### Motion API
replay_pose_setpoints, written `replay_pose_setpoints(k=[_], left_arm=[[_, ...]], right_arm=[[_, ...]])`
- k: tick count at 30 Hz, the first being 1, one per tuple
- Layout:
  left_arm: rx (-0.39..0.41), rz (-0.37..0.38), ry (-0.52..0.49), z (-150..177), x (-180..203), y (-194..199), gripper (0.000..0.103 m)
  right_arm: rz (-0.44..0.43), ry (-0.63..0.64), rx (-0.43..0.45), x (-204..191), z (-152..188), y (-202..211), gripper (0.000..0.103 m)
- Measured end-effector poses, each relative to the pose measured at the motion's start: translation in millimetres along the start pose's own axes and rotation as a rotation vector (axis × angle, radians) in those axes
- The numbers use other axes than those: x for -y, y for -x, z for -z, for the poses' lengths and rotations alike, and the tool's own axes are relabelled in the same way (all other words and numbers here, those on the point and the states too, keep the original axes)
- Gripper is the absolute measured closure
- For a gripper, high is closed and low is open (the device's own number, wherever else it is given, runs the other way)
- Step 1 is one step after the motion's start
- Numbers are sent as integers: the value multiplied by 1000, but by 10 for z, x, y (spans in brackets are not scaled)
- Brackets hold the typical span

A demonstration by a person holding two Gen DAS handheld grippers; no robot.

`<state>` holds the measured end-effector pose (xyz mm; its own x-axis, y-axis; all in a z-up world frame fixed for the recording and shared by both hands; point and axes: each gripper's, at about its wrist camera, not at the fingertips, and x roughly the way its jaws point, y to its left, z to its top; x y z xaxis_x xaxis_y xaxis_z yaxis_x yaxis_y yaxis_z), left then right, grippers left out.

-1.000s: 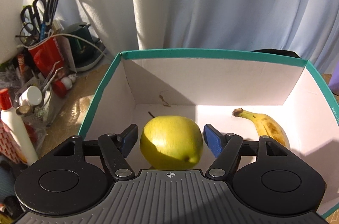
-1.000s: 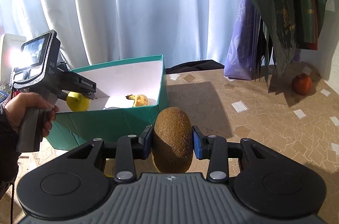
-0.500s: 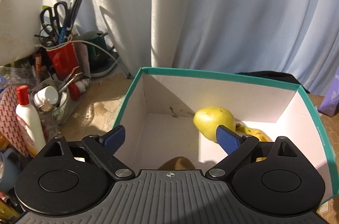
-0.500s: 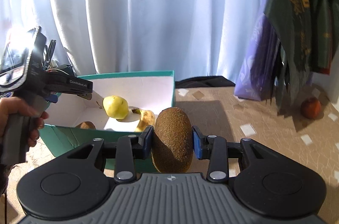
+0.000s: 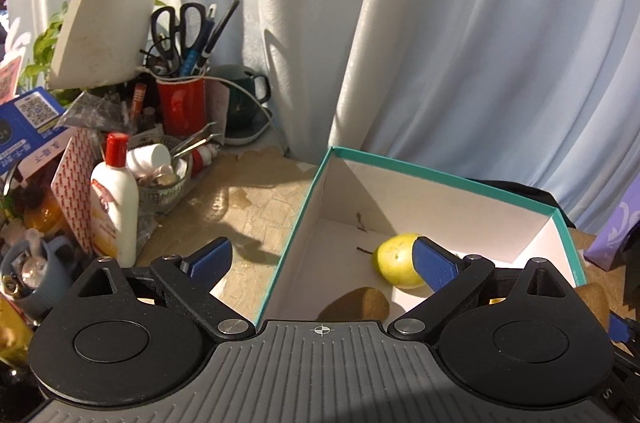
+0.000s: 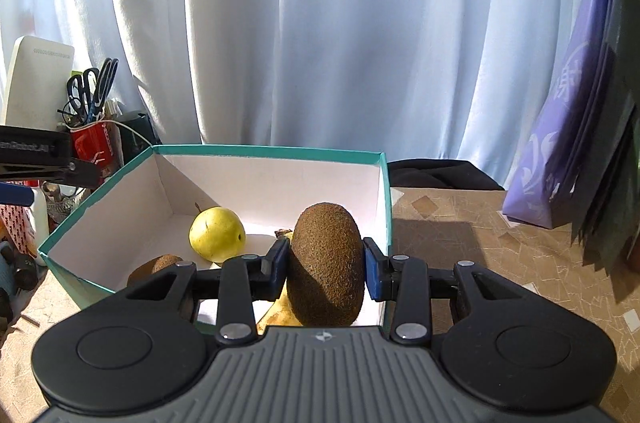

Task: Organize fruits
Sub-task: 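Release the pear in the box with the left gripper while the right gripper lowers the kiwi inside, then withdraw both grippers from the box and move the left gripper toward the red strawberry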

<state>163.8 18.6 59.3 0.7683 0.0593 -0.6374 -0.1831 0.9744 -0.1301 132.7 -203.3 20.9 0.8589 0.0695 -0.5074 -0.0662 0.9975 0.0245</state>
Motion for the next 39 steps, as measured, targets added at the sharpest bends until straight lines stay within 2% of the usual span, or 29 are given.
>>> replay_pose_setpoints(k=[6, 13, 19, 21, 22, 23, 27, 29, 31, 35, 39], left_arm=[[-18, -18, -2, 76, -64, 25, 4], [-32, -24, -5, 146, -88, 33, 3], [-44, -22, -29, 189, -42, 29, 3], [-46, -17, -33, 195, -33, 31, 3], [-47, -17, -35, 199, -27, 33, 3], [-48, -16, -38, 203, -22, 35, 3], [-53, -16, -44, 219, -25, 42, 3], [-53, -14, -39, 233, -48, 62, 3], [-52, -7, -36, 251, -82, 88, 3], [-47, 31, -33, 337, -171, 145, 3], [-51, 65, -39, 503, -227, 205, 3]], right_arm=[[10, 40, -71, -95, 48, -322, 66], [58, 145, -87, -263, 96, -464, 66], [54, 151, -103, -257, 70, -482, 64], [50, 148, -100, -256, 64, -474, 59], [49, 147, -99, -258, 61, -470, 51], [59, 150, -96, -265, 58, -466, 48], [32, 130, -100, -264, 45, -425, 42], [29, 116, -86, -262, 38, -358, 31], [22, 94, -48, -246, 30, -235, 29], [1, 45, 44, -182, 41, 121, 20], [-7, -12, 96, -90, 133, 531, 18]])
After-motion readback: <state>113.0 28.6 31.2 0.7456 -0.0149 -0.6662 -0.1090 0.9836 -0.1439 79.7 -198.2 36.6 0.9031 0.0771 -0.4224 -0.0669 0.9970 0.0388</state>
